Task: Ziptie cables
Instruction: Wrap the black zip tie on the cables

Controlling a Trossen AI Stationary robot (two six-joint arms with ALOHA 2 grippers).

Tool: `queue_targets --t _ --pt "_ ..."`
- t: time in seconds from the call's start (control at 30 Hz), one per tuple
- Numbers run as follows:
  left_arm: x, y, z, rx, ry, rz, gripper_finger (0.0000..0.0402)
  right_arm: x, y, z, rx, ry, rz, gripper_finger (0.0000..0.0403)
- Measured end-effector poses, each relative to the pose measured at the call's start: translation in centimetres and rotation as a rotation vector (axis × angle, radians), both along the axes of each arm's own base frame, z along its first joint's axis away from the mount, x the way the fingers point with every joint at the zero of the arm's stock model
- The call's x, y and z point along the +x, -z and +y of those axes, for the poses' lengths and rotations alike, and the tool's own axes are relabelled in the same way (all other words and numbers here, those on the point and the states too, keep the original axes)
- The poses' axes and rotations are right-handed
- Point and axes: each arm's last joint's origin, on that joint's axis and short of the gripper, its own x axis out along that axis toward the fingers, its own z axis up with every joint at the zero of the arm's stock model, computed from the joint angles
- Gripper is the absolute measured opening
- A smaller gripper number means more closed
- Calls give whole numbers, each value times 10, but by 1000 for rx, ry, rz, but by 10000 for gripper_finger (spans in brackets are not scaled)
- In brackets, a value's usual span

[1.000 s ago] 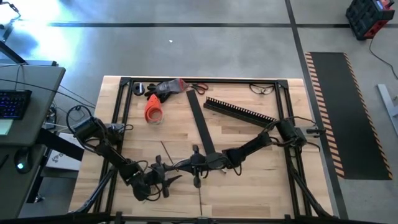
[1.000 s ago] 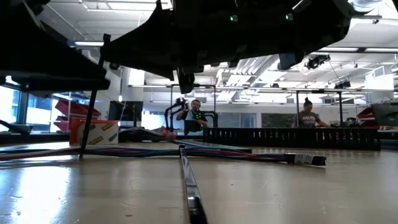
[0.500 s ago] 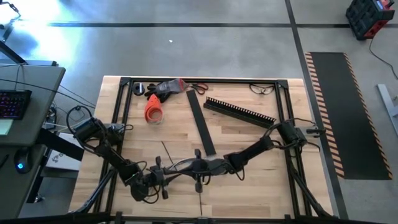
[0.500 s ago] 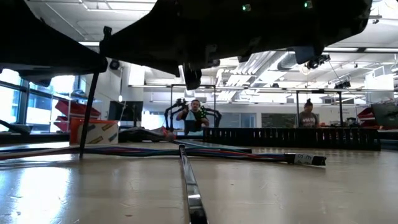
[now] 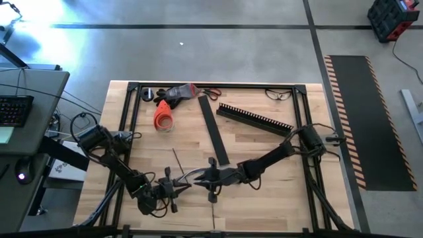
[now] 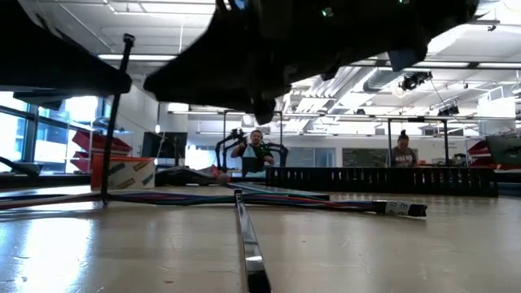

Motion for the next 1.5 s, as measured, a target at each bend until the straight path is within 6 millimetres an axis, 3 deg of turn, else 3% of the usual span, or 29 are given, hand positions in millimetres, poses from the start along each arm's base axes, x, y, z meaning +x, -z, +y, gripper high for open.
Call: queue_targets --t 0.17,0.3,0.4,0.57,0.7,1.03,1.3,1.5 --pt "-3 0 -2 10 -3 -2 0 -6 -21 -5 4 -25 51 123" --pt "-3 0 -2 8 -4 -3 0 -5 -33 -2 -16 -73 -45 136" --pt "-3 0 -2 9 -5 -3 0 -2 -36 0 -19 -99 -119 118" --pt "-3 1 -2 9 -5 -3 0 1 -22 1 -21 -102 -116 53" --pt "-3 1 -2 8 -1 0 0 9 -30 7 -26 -117 -176 7" --pt "-3 1 -2 2 1 0 0 29 -16 15 -89 -123 -54 1" --pt "-9 1 -7 5 22 -1 0 37 -36 19 -140 -91 -126 0" --pt "-21 1 -16 22 39 -16 0 42 -37 8 -150 -56 -102 4"
